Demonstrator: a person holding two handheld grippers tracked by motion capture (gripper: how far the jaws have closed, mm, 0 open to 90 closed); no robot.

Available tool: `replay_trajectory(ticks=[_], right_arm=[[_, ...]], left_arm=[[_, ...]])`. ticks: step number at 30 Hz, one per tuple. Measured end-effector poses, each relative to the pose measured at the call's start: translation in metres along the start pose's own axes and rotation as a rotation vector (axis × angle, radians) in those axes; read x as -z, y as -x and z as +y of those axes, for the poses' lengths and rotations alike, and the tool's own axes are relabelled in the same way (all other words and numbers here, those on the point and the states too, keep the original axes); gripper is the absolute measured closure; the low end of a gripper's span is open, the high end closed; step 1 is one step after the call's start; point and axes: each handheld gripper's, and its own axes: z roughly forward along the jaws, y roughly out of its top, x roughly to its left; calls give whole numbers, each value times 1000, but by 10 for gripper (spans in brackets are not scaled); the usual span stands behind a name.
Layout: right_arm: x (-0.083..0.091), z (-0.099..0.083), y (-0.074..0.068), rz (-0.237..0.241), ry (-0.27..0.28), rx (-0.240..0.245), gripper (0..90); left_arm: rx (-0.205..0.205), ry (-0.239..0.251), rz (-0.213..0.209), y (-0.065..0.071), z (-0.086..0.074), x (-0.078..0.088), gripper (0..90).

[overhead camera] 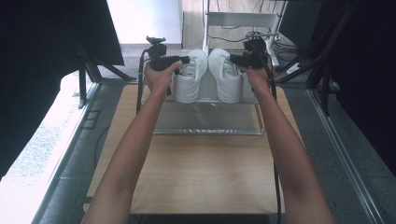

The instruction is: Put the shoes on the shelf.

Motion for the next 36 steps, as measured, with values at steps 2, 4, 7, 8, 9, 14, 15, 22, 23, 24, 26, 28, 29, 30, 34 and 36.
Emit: replay_trajectory(ticks=[2, 4, 7, 8, 9, 14, 15, 22, 23, 24, 26, 28, 29, 30, 34, 36], right_arm=[[10, -4, -1, 10, 19, 31, 484], [19, -8, -1, 33, 39, 38, 503], [31, -14, 1, 57, 60, 44, 514], [35, -16, 3, 66, 66, 41, 513], [38, -17, 4, 74, 73, 35, 513], [56, -28, 6, 97, 108, 43, 543], [64, -31, 9, 110, 120, 48, 572], [79, -47, 20, 124, 111, 59, 697], [79, -47, 20, 124, 111, 59, 697], [79, -50, 22, 120, 102, 64, 723], [78, -56, 24, 103, 85, 71, 788], [77, -63, 27, 107, 78, 72, 833], [76, -66, 28, 111, 68, 74, 850], [74, -69, 29, 112, 56, 78, 867], [66, -79, 31, 123, 30, 72, 899], [62, -83, 31, 129, 15, 68, 900]], left_arm=[[-28, 17, 0, 4, 0, 8, 464], [-58, 21, 5, 8, -2, 15, 462], [-105, 46, 31, 13, -7, 26, 489], [-120, 58, 44, 14, -9, 29, 513], [-133, 60, 51, 15, -11, 31, 534], [-151, 38, 29, 13, -22, 41, 661], [-161, 37, 35, 12, -24, 43, 707], [-173, 18, -10, -5, -45, 64, 807], [-173, 18, -10, -5, -45, 64, 822], [-170, 20, -11, -6, -48, 65, 822], [-176, 21, -7, -10, -53, 68, 846], [-189, 21, -6, -11, -59, 70, 869], [-196, 13, -9, -12, -62, 71, 869], [-201, 8, -9, -12, -64, 71, 872], [-210, -9, -13, -16, -75, 69, 890], [-203, -11, -8, -18, -80, 67, 890]])
